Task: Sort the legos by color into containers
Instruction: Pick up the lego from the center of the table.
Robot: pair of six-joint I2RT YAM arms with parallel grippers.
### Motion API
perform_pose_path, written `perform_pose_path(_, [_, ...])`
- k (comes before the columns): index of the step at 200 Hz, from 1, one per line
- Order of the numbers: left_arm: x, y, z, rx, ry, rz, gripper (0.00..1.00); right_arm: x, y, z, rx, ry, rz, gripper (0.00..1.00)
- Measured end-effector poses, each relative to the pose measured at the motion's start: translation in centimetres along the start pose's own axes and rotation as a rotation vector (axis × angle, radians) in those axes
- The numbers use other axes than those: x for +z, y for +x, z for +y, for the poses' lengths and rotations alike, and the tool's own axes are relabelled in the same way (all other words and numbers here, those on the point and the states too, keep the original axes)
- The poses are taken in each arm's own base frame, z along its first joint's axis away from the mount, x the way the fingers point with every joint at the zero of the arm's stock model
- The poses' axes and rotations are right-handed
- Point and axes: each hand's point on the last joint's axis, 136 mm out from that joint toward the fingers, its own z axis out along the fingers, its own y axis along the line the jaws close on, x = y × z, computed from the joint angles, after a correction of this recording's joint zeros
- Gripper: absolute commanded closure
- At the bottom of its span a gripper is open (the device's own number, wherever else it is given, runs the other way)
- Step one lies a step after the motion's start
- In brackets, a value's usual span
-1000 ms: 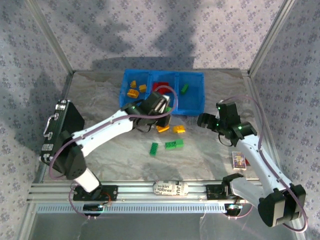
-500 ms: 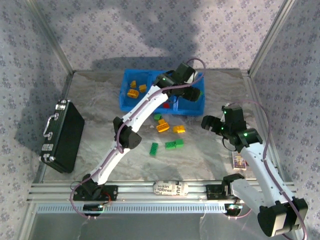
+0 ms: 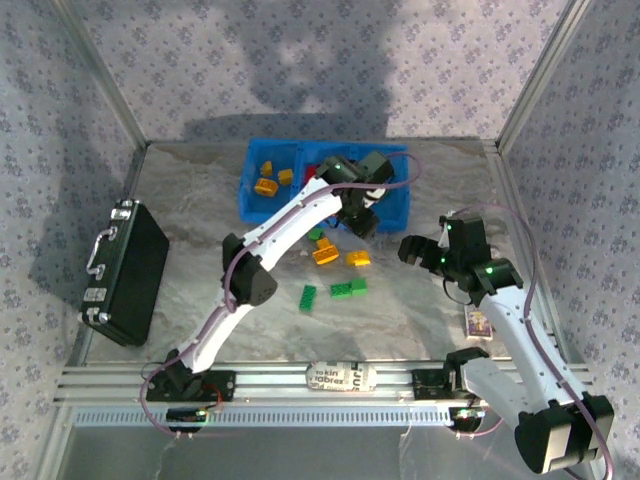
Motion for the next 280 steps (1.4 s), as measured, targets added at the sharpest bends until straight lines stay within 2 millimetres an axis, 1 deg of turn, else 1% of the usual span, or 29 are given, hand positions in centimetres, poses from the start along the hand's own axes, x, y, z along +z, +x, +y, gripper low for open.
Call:
perform_pose_path(12, [0.3,3.0,0.1,0.023,0.004,0.045,0.23,0.1,0.2,0.1,-0.010,-0.003,0.009,0.03])
perform_pose_path(23, [0.5,6.6,0.3,0.019,0.030,0.065,0.21,0.3,0.4,0.2,-0.018,-0.006,0.024,0.02])
perform_pose_path(24, [0.6,7.1,0.4,0.016,0.032,0.067,0.21,0.3,0.5,0.2,-0.019,-0.006,0.025,0.02])
perform_pose_path(37, [-0.1,11.2,1.4,-0.033,0.067,0.058,0.21,0.6,0.8,0.4,-0.032,-0.012,0.045,0.03])
perform_pose_path(49, [-1.0,13.9,2.5,-0.091,0.086,0.020,0.21,1.2,1.4,1.0,-0.051,-0.022,0.073,0.03])
perform_pose_path(58, [-1.8,15.0,3.2,-0.141,0.091,-0.025,0.20,1.8,1.9,1.5,-0.073,-0.026,0.100,0.04])
perform_pose_path(70, [-2.5,15.7,3.4,-0.191,0.103,-0.082,0.20,2.9,3.2,2.2,-0.110,-0.027,0.156,0.06])
perform_pose_path(84, [-2.4,16.4,3.2,-0.242,0.115,-0.121,0.21,4.3,4.8,2.9,-0.156,-0.013,0.225,0.09])
perform_pose_path(92, [-1.7,16.9,3.0,-0.270,0.120,-0.126,0.20,5.0,5.5,3.4,-0.178,-0.006,0.258,0.10])
perform_pose_path(101, [-0.5,17.9,2.7,-0.303,0.124,-0.118,0.21,5.7,6.2,3.8,-0.201,0.005,0.289,0.11])
perform_pose_path(125, [2.9,21.6,2.4,-0.382,0.115,-0.042,0.20,7.2,7.0,5.2,-0.247,0.024,0.335,0.15])
perform_pose_path(142, [3.9,23.4,2.4,-0.429,0.112,-0.024,0.21,8.2,7.4,6.3,-0.272,0.034,0.357,0.17])
perform_pose_path(160, [3.6,24.2,2.6,-0.478,0.122,-0.060,0.20,9.1,8.0,7.1,-0.291,0.044,0.383,0.19])
perform_pose_path(181, [2.7,24.0,2.9,-0.526,0.141,-0.126,0.20,10.3,9.0,7.7,-0.309,0.065,0.418,0.21])
perform_pose_path(196, [2.2,24.0,3.0,-0.554,0.152,-0.163,0.20,10.9,9.7,7.9,-0.322,0.078,0.440,0.26])
perform_pose_path(212, [2.2,24.3,3.1,-0.571,0.159,-0.179,0.20,11.5,10.2,8.2,-0.327,0.094,0.450,0.31])
perform_pose_path(243, [2.4,25.3,3.1,-0.594,0.162,-0.181,0.20,11.9,10.7,8.0,-0.326,0.114,0.461,0.33])
perform_pose_path(280, [2.2,25.1,3.3,-0.612,0.168,-0.203,0.20,12.7,11.5,7.6,-0.331,0.149,0.484,0.34])
